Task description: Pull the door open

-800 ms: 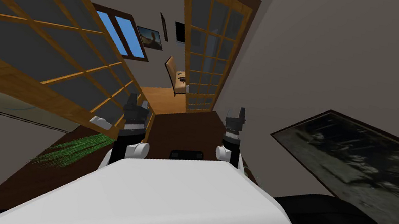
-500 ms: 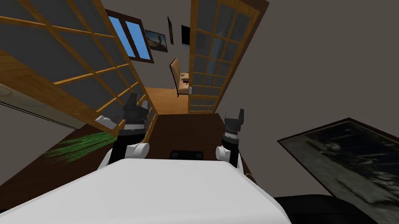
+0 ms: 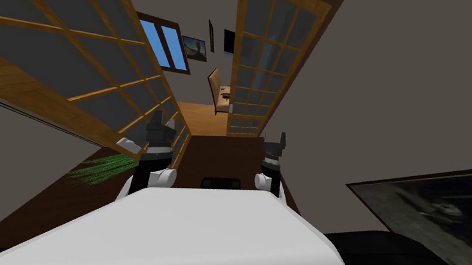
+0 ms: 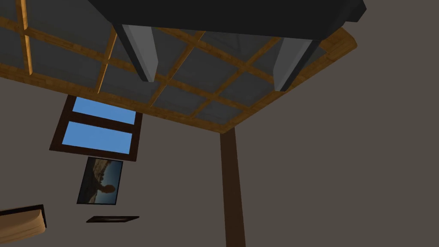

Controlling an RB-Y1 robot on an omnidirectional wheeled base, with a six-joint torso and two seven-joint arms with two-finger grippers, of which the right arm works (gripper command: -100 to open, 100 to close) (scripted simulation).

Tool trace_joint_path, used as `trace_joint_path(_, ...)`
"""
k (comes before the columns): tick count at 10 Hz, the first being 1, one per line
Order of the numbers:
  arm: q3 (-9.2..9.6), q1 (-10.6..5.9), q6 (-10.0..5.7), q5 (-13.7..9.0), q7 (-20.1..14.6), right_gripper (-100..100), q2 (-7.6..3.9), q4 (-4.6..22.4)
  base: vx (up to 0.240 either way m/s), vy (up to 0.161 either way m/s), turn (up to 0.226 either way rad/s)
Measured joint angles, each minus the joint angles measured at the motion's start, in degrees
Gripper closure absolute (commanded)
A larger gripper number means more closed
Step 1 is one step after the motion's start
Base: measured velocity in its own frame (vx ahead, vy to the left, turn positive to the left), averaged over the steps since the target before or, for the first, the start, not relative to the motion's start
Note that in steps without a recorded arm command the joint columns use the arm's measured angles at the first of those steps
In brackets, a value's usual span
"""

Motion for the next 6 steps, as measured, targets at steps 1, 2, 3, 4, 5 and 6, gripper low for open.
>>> trace_joint_path(1, 0.14, -0.07, -0.44, -0.8, -0.9, -100, -0.26, 1.0, 0.144, 0.017, 0.200)
trace_joint_path(2, -0.02, -0.86, -0.86, -1.9, -1.9, -100, -0.68, 2.8, 0.147, 0.003, 0.178)
trace_joint_path(3, 0.05, -1.07, -1.23, -2.8, -2.8, -100, -0.94, 3.9, 0.140, 0.003, 0.195)
trace_joint_path(4, -0.01, -1.52, -1.97, -4.1, -4.1, -100, -1.42, 5.8, 0.126, -0.001, 0.153)
trace_joint_path(5, -0.02, -1.60, -2.19, -5.1, -5.1, -100, -1.73, 6.6, 0.118, 0.009, 0.269)
trace_joint_path(6, 0.00, -2.05, -2.53, -6.4, -6.3, -100, -2.05, 8.2, 0.138, -0.003, 0.189)
